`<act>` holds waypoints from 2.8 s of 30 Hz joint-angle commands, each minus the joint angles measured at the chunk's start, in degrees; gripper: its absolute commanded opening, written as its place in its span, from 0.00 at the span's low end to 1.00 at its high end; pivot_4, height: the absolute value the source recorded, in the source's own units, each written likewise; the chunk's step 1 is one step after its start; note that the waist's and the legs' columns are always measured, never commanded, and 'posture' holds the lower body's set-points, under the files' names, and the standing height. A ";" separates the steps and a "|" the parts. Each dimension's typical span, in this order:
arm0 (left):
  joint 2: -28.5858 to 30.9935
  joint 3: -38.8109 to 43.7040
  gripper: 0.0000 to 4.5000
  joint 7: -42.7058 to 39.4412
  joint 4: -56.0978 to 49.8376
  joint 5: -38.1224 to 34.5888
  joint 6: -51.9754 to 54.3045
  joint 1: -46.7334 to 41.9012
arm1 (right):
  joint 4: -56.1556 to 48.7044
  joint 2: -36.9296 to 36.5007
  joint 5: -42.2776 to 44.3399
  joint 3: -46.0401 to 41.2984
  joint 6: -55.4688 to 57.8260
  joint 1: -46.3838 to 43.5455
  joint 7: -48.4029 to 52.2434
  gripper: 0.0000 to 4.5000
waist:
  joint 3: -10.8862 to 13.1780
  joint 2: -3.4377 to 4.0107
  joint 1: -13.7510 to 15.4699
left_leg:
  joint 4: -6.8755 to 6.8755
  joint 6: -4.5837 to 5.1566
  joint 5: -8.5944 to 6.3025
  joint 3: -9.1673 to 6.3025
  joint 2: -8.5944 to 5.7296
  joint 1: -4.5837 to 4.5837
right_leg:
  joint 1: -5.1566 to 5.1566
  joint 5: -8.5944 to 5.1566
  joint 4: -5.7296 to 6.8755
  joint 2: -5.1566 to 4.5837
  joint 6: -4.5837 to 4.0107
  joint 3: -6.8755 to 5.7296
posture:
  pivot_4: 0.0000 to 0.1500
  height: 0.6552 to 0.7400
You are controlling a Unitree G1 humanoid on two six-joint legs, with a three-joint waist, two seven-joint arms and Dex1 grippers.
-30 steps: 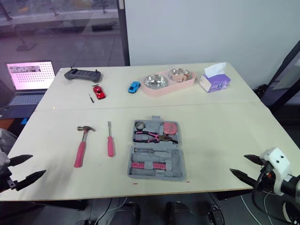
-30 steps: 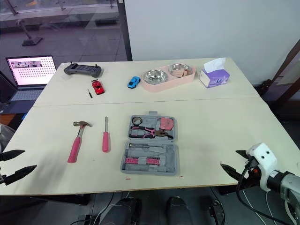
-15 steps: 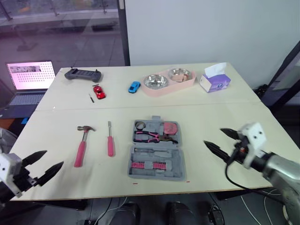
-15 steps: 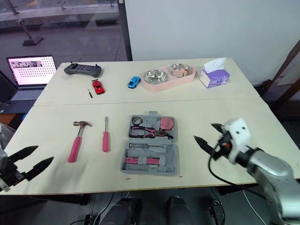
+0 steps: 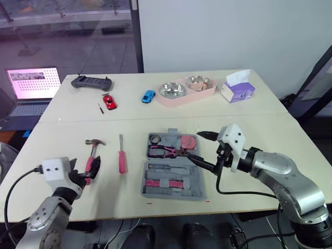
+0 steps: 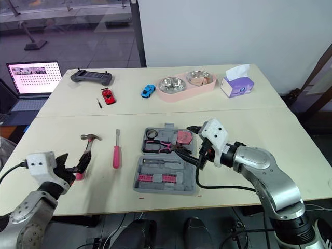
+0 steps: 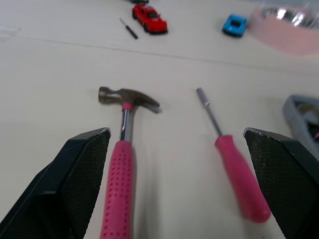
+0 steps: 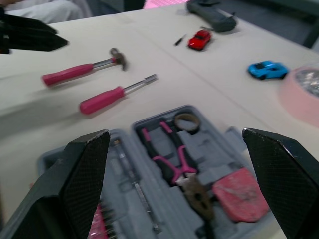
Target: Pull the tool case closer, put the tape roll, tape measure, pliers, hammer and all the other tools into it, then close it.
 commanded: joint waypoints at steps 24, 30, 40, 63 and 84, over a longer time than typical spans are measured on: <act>-4.87 -7.83 1.00 9.90 10.89 4.25 23.42 -25.10 | -3.38 -0.29 -0.47 -1.80 1.45 1.57 -4.20 0.99 | 0.01 -0.02 -0.05 | 0.01 -0.03 0.02 -0.08 -0.06 0.01 | -0.09 0.07 0.16 0.06 0.13 -0.03 | 1.00 1.00; 0.40 -4.57 1.00 8.95 14.65 6.45 21.99 -28.55 | -3.78 -0.46 -0.68 -1.87 1.94 2.62 -4.43 0.99 | 0.01 -0.03 -0.03 | 0.03 -0.05 0.03 -0.07 -0.08 -0.01 | -0.07 0.07 0.15 0.06 0.13 -0.04 | 1.00 1.00; 10.57 -3.33 1.00 -0.52 36.81 8.92 12.91 -34.98 | -3.23 -0.24 -2.12 -1.84 1.65 2.82 -5.89 0.99 | 0.02 -0.04 0.16 | 0.00 -0.10 0.06 -0.09 -0.11 -0.03 | -0.14 0.07 0.18 0.05 0.13 -0.05 | 1.00 1.00; 10.43 -5.95 0.03 -10.34 55.41 10.84 10.99 -40.12 | -4.83 -0.36 -2.29 -2.80 3.07 3.13 -8.94 1.00 | -0.06 0.08 0.04 | -0.01 -0.11 0.07 -0.09 -0.15 0.02 | -0.15 0.08 0.30 -0.06 0.15 -0.04 | 1.00 1.00; 15.67 -2.77 0.01 -10.85 45.63 10.21 12.65 -40.03 | -3.46 0.30 -4.33 -2.33 1.17 4.39 -9.64 1.00 | 0.00 -0.02 -0.19 | -0.02 -0.13 0.08 -0.12 -0.12 -0.01 | -0.23 0.09 0.34 -0.05 0.15 -0.02 | 1.00 1.00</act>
